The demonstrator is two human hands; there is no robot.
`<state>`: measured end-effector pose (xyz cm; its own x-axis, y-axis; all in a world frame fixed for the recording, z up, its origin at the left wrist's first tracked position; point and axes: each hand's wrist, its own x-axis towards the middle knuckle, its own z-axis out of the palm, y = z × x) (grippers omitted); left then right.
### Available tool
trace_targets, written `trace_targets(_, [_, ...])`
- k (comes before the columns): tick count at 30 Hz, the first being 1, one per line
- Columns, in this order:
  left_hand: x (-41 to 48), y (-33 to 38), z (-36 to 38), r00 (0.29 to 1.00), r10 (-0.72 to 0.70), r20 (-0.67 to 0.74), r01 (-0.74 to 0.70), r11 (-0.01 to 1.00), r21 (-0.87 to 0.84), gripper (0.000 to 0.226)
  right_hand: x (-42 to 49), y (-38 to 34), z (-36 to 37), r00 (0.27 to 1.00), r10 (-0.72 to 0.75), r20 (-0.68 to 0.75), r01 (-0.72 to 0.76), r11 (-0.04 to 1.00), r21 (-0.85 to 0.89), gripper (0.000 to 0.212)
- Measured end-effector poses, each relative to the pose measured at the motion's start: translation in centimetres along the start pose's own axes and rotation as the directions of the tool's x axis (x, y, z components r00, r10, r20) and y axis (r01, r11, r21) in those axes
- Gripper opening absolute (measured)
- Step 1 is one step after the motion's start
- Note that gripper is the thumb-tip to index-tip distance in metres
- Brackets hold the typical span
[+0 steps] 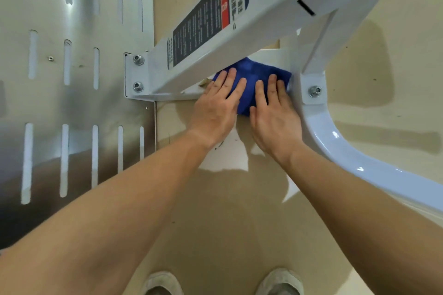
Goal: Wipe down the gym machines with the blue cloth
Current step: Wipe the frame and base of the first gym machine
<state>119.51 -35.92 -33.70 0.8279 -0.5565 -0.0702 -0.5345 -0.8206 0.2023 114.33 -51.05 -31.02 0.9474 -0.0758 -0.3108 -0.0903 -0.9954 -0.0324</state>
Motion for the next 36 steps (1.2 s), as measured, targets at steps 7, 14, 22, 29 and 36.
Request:
trace_targets(7, [2.2, 0.6, 0.3, 0.993, -0.057, -0.106, 0.052, 0.997, -0.053, 0.048, 2.5, -0.6, -1.0, 0.997, 0.027, -0.067, -0.013, 0.978, 0.207, 0.054])
trace_targets(14, [-0.5, 0.6, -0.4, 0.99, -0.11, -0.089, 0.085, 0.966, -0.244, 0.051, 2.2, 0.3, -2.4, 0.994, -0.014, -0.106, 0.037, 0.974, 0.221, 0.053])
trace_targets(22, [-2.4, -0.2, -1.5, 0.978, -0.161, -0.134, 0.129, 0.967, -0.22, 0.043, 4.1, -1.3, -2.7, 0.984, -0.111, -0.139, 0.142, 0.963, 0.23, 0.04])
trace_targets(29, [-6.4, -1.4, -3.8, 0.939, -0.341, 0.052, 0.34, 0.889, -0.306, 0.055, 0.4, -4.5, -3.0, 0.988, -0.117, -0.101, 0.154, 0.808, 0.569, 0.028])
trace_targets(36, [-9.9, -4.4, -5.2, 0.758, -0.649, 0.063, 0.619, 0.687, -0.381, 0.018, -0.7, -9.5, -3.1, 0.998, -0.052, 0.018, 0.021, 0.66, 0.751, 0.024])
